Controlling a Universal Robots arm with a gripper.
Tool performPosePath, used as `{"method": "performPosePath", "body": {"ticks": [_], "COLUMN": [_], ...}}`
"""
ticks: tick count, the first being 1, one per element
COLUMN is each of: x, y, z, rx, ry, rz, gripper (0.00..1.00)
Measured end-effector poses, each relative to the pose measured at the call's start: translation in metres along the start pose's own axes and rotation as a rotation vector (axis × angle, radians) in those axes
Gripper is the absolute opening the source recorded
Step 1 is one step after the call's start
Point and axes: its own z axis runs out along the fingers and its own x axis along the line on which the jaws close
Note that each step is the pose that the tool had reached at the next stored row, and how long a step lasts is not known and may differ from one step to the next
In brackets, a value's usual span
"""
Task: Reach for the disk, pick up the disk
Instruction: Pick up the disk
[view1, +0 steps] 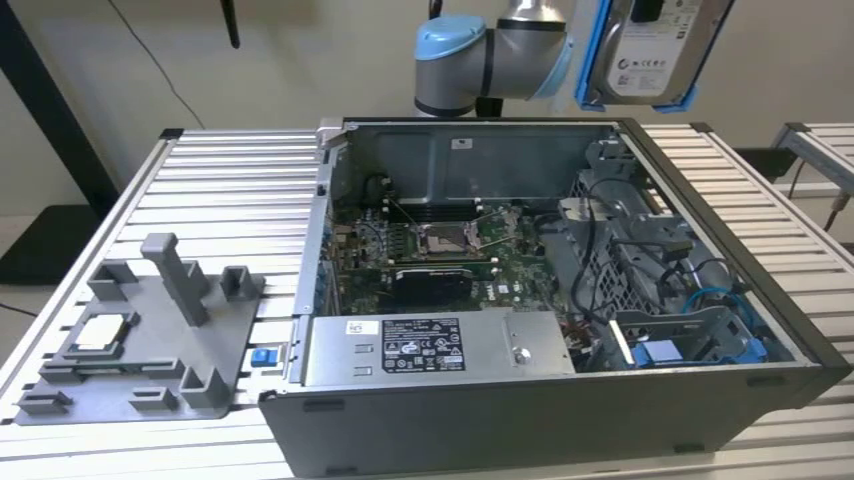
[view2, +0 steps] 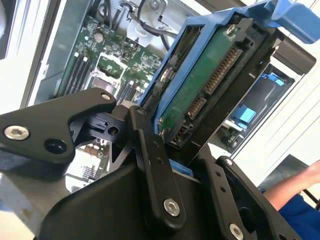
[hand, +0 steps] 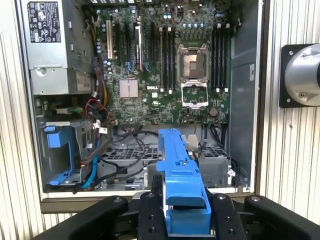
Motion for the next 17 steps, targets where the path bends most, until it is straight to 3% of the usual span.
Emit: {"method": "performPosePath", "body": {"ticks": [17], "x": [0.0242], "y": [-0.0013], "z": [0.0007], "rx": [0.0000], "ry": [-0.0001], "rz": [0.000], "gripper": [0.00]}}
